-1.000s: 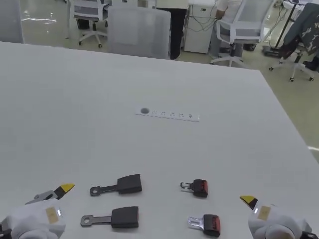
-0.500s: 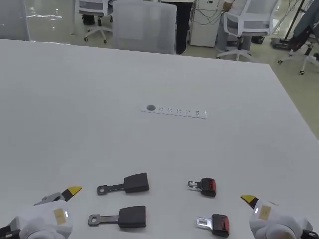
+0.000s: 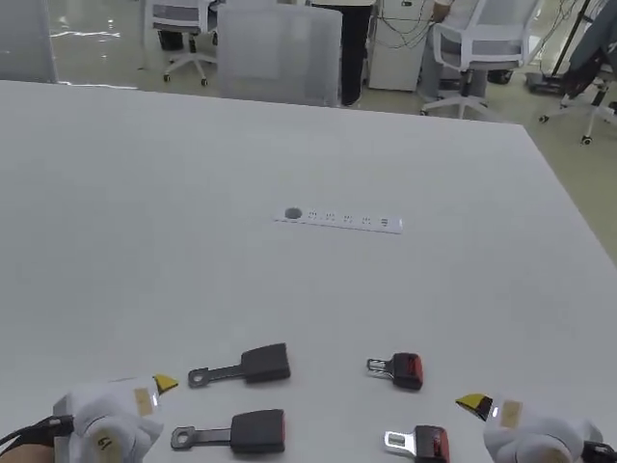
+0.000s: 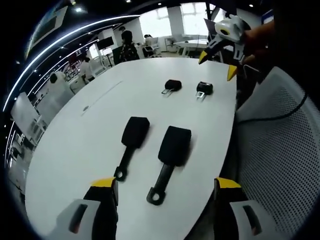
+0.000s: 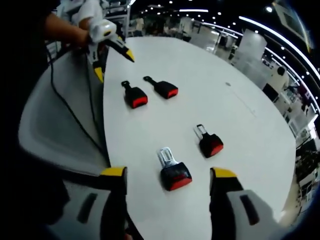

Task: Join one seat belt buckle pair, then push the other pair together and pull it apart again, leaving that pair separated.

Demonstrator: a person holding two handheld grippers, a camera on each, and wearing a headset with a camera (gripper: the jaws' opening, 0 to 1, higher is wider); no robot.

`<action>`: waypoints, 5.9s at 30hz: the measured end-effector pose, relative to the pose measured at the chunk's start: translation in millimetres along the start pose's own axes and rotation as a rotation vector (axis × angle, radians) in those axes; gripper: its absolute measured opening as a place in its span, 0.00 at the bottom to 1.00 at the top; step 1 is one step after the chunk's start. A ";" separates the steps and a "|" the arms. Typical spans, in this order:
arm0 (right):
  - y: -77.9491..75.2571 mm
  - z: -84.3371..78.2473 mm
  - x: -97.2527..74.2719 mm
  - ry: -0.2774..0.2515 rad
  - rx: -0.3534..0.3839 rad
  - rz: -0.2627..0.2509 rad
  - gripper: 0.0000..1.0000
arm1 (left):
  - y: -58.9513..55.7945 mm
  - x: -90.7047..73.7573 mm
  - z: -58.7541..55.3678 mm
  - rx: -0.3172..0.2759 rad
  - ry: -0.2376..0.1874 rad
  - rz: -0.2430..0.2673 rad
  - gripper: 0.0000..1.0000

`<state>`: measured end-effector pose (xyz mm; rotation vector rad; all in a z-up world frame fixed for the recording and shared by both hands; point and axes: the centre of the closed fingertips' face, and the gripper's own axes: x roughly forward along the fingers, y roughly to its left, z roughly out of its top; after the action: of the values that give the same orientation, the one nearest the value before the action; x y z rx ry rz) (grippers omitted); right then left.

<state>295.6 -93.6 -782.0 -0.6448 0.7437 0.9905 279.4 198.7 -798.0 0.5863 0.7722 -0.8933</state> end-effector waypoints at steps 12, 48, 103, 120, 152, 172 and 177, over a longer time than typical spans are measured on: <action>-5.8 -14.9 20.1 0.064 -0.104 0.061 0.60 | -2.0 29.8 1.2 0.029 0.082 -0.088 0.66; -18.7 -55.5 59.9 0.249 -0.215 0.282 0.33 | -0.5 78.4 16.8 0.236 0.221 -0.250 0.48; -15.1 -43.7 65.3 0.248 -0.248 0.309 0.34 | -17.0 79.0 11.8 0.373 0.271 -0.358 0.32; 6.1 -7.1 88.0 0.191 -0.242 0.314 0.34 | -14.8 82.4 10.1 0.386 0.287 -0.361 0.32; 49.9 51.5 124.3 0.161 -0.269 0.312 0.34 | -17.1 80.4 10.8 0.379 0.287 -0.355 0.32; 56.2 67.0 133.9 0.149 -0.291 0.324 0.33 | -14.8 83.9 9.2 0.382 0.290 -0.356 0.31; 56.8 68.7 133.8 0.142 -0.295 0.325 0.32 | -15.0 85.5 8.6 0.392 0.310 -0.352 0.31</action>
<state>308.7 48.5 -855.9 -0.8749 0.8526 1.3805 303.6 145.4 -862.7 0.9681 1.0069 -1.3128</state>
